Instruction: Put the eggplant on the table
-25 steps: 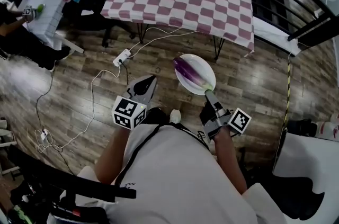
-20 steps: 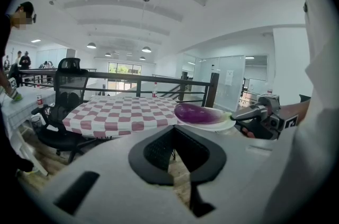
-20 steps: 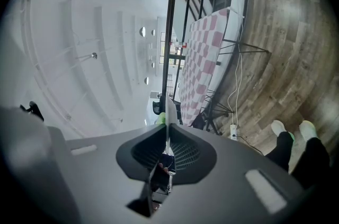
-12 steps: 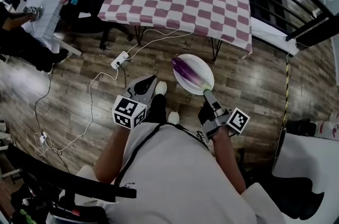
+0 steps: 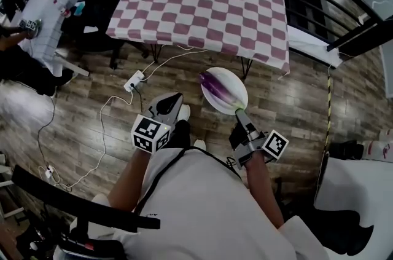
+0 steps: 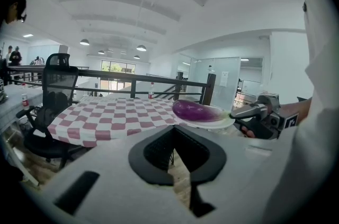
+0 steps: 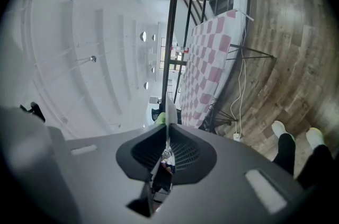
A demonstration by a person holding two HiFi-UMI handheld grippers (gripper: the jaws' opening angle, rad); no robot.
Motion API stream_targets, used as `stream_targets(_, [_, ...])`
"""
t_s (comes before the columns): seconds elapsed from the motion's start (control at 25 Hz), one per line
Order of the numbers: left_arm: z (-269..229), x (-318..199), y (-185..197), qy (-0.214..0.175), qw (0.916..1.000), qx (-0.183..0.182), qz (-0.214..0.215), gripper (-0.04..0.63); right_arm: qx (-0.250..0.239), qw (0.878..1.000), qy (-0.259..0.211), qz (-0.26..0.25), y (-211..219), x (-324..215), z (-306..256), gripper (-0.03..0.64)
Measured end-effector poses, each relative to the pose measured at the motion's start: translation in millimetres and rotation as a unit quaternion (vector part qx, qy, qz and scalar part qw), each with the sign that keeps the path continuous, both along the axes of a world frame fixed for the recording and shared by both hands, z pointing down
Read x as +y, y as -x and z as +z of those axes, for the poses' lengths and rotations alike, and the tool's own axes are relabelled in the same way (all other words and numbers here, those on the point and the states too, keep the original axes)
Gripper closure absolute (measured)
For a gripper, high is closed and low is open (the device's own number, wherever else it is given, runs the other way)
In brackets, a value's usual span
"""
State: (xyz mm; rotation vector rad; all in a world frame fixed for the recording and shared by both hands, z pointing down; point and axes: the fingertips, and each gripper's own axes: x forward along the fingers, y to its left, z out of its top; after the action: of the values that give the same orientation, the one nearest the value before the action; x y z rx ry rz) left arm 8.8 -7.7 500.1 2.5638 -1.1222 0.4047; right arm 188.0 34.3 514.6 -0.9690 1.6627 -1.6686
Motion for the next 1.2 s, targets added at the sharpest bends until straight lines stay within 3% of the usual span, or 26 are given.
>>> stream_targets(0.64, [-10.4,-131.7,19.4,-0.007,0.9987,0.014,0.048,0.594,0.009,0.999,-0.008,0.033,35.1,-113.2,-17.9,0.586])
stream_targets(1.2, [-2.9,-224.2,64.3,-0.005,0.9971,0.019,0.073,0.594,0.011,0.998,-0.01,0.059,81.9,-195.1,-17.5,0.586])
